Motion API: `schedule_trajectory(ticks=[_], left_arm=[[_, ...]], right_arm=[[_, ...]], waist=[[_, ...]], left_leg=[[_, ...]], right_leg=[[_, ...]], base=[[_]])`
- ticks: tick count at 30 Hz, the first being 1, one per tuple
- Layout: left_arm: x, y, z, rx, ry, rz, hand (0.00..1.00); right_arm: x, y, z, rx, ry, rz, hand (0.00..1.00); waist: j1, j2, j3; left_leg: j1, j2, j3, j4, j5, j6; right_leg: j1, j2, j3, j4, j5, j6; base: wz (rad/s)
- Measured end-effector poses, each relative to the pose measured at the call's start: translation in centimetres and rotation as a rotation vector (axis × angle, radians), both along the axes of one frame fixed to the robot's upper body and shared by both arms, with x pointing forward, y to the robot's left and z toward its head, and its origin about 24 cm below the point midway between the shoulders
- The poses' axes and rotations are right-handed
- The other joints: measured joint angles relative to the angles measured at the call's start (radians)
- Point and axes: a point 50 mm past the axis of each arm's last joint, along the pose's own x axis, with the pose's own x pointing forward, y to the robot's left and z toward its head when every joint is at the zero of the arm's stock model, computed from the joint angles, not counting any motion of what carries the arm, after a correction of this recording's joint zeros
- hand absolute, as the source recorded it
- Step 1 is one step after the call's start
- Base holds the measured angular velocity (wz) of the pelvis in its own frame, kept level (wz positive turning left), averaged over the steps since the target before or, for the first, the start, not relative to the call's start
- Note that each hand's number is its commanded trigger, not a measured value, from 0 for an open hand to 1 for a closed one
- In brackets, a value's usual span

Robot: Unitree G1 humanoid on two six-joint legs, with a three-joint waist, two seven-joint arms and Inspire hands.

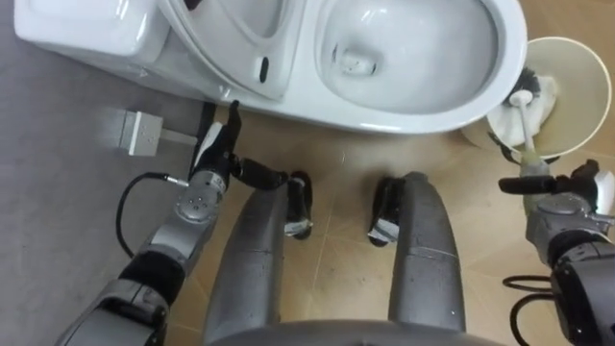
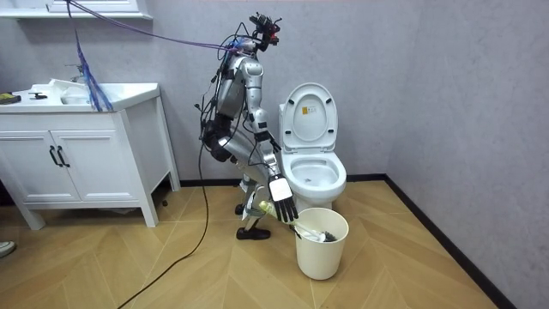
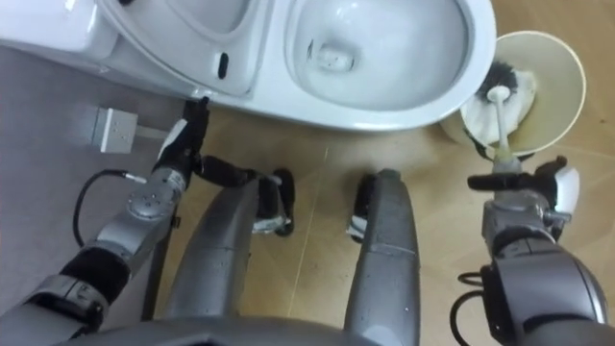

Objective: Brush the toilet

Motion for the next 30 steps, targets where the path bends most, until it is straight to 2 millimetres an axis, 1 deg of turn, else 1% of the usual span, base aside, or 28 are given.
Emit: schedule_trajectory(ticks=[4, 5, 11, 15, 18, 20, 21, 23, 25, 26, 27, 28, 30], left_arm=[[-0.2, 0.1, 0.1, 0.014, -0.026, -0.012, 0.0], [-0.3, 0.1, 0.2, 0.016, -0.033, -0.015, 0.0], [-0.4, 0.0, 0.4, 0.016, -0.049, -0.024, 0.0], [-0.5, 0.0, 0.6, 0.008, -0.057, -0.026, 0.0], [-0.4, -0.3, 0.7, 0.002, -0.063, -0.035, 0.0], [-0.4, -0.3, 0.8, -0.001, -0.069, -0.04, 0.0], [-0.4, -0.4, 1.0, -0.004, -0.074, -0.042, 0.0], [-0.5, -0.5, 1.0, -0.018, -0.078, -0.039, 0.0], [-0.5, -0.5, 1.1, -0.027, -0.08, -0.036, 0.0], [-0.5, -0.6, 1.1, -0.036, -0.081, -0.033, 0.0], [-0.5, -0.6, 1.2, -0.037, -0.082, -0.034, 0.0], [-0.6, -0.7, 1.1, -0.038, -0.083, -0.04, 0.0], [-0.5, -0.8, 1.3, -0.039, -0.093, -0.043, 0.0]], right_arm=[[0.1, -0.1, 0.1, -0.01, 0.002, 0.012, 0.0], [0.1, -0.1, 0.1, -0.008, -0.003, 0.011, 0.0], [-0.1, -0.2, 0.0, 0.004, 0.002, 0.011, 0.0], [-0.3, -0.4, -0.1, 0.02, 0.004, 0.012, 0.0], [-0.6, -0.5, -0.2, 0.036, 0.009, 0.018, 0.0], [-0.7, -0.5, -0.3, 0.048, 0.014, 0.025, 0.0], [-0.9, -0.6, -0.4, 0.056, 0.02, 0.025, 0.0], [-1.3, -0.7, -0.6, 0.075, 0.03, 0.019, 0.0], [-1.5, -0.8, -0.8, 0.092, 0.033, 0.017, 0.0], [-1.7, -0.8, -0.9, 0.106, 0.034, 0.017, 0.43], [-1.8, -0.9, -0.9, 0.11, 0.035, 0.018, 0.69], [-2.0, -1.1, -1.0, 0.114, 0.037, 0.017, 1.0], [-2.0, -1.3, -0.9, 0.117, 0.037, 0.019, 1.0]], waist=[[0.0, 0.001, -0.0005], [0.0, 0.001, -0.0009], [0.001, 0.004, -0.0013], [0.001, 0.005, -0.0011], [0.002, 0.014, 0.0004], [0.005, 0.017, -0.0004], [0.005, 0.023, -0.0004], [0.005, 0.026, -0.001], [0.005, 0.028, -0.0013], [0.005, 0.028, -0.0013], [0.005, 0.028, -0.0013], [0.005, 0.028, -0.0014], [0.005, 0.029, -0.0017]], left_leg=[[-0.027, -0.001, 0.003, 0.013, -0.002, -0.003], [-0.032, -0.002, 0.004, 0.013, -0.002, -0.003], [-0.047, -0.003, 0.004, 0.023, -0.005, -0.003], [-0.059, -0.003, 0.005, 0.027, -0.005, -0.003], [-0.069, -0.003, 0.005, 0.036, -0.006, -0.001], [-0.079, -0.003, 0.007, 0.038, -0.006, -0.001], [-0.086, -0.003, 0.007, 0.042, -0.007, -0.001], [-0.095, -0.003, 0.01, 0.052, -0.011, 0.001], [-0.099, -0.006, 0.008, 0.055, -0.012, 0.001], [-0.102, -0.01, 0.007, 0.058, -0.012, 0.001], [-0.104, -0.012, 0.007, 0.059, -0.012, 0.001], [-0.108, -0.019, 0.007, 0.062, -0.012, 0.001], [-0.118, -0.019, 0.006, 0.07, -0.013, 0.002]], right_leg=[[-0.033, -0.009, 0.0, 0.023, -0.006, -0.012], [-0.039, -0.014, -0.001, 0.024, -0.007, -0.014], [-0.051, -0.024, -0.003, 0.041, -0.017, -0.02], [-0.062, -0.029, -0.009, 0.046, -0.018, -0.022], [-0.07, -0.031, -0.008, 0.057, -0.024, -0.019], [-0.081, -0.031, -0.003, 0.06, -0.025, -0.018], [-0.087, -0.03, -0.003, 0.062, -0.025, -0.017], [-0.099, -0.029, 0.006, 0.076, -0.029, -0.014], [-0.102, -0.03, 0.003, 0.077, -0.03, -0.014], [-0.104, -0.03, 0.004, 0.08, -0.031, -0.013], [-0.106, -0.03, 0.005, 0.083, -0.033, -0.012], [-0.113, -0.034, 0.009, 0.092, -0.037, -0.009], [-0.12, -0.035, 0.009, 0.098, -0.038, -0.009]], base=[[0.02], [0.0], [0.05], [0.05], [0.07], [0.0], [0.0], [0.0], [0.0], [0.04], [0.09], [0.08], [0.03]])
